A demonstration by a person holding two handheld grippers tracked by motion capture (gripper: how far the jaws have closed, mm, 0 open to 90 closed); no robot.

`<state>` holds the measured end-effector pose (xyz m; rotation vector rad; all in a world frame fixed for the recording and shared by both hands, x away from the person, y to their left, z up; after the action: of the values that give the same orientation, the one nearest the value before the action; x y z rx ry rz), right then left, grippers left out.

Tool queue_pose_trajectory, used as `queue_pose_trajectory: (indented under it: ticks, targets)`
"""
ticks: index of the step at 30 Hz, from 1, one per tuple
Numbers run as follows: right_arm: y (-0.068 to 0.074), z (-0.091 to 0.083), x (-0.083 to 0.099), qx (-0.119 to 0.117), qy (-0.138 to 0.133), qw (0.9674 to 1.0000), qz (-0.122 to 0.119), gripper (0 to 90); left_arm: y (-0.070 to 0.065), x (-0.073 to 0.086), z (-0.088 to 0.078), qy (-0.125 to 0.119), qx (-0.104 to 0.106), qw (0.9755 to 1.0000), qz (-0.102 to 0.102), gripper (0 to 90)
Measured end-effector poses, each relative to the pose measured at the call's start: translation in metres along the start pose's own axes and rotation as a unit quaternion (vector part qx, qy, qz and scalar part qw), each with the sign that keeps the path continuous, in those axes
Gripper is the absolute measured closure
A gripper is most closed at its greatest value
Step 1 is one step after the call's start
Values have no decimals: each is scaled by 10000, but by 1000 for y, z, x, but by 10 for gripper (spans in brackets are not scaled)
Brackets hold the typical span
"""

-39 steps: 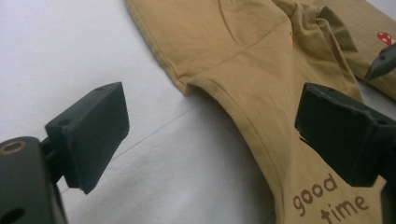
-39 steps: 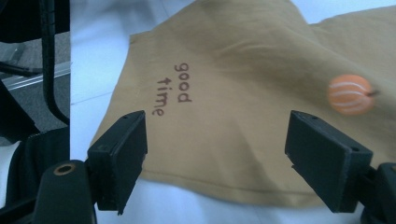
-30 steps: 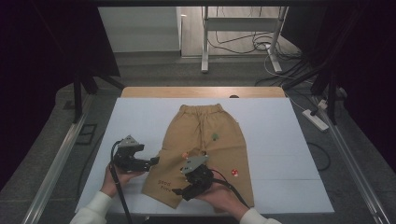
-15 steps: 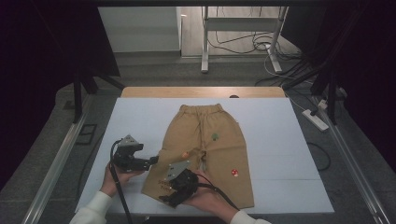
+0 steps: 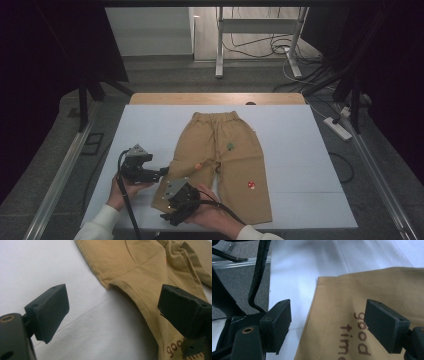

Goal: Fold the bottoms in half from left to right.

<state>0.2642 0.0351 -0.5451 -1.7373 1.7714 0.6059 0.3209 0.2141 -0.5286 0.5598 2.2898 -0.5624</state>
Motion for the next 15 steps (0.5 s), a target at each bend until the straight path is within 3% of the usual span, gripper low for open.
queue_pose_trajectory:
  ticks: [9, 15]
  targets:
    - [2, 14, 0, -37, 207, 9998, -40, 268, 0, 0, 1, 30, -23, 10000, 11, 100]
    - [-6, 7, 2, 111, 207, 9996, 152, 644, 0, 1, 0, 27, -34, 10000, 9, 100]
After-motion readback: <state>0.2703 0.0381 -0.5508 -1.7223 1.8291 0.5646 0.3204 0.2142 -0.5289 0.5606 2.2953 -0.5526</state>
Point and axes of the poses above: each handheld gripper's, and its own axes: z roughly forward along the jaws, x roughly out of its underside, y roughly to its left, the point moved 2 cm from there along z, roughly forward along the jaws, and after that the axes turned 4 degrees about -z, right-handed, at the moved point
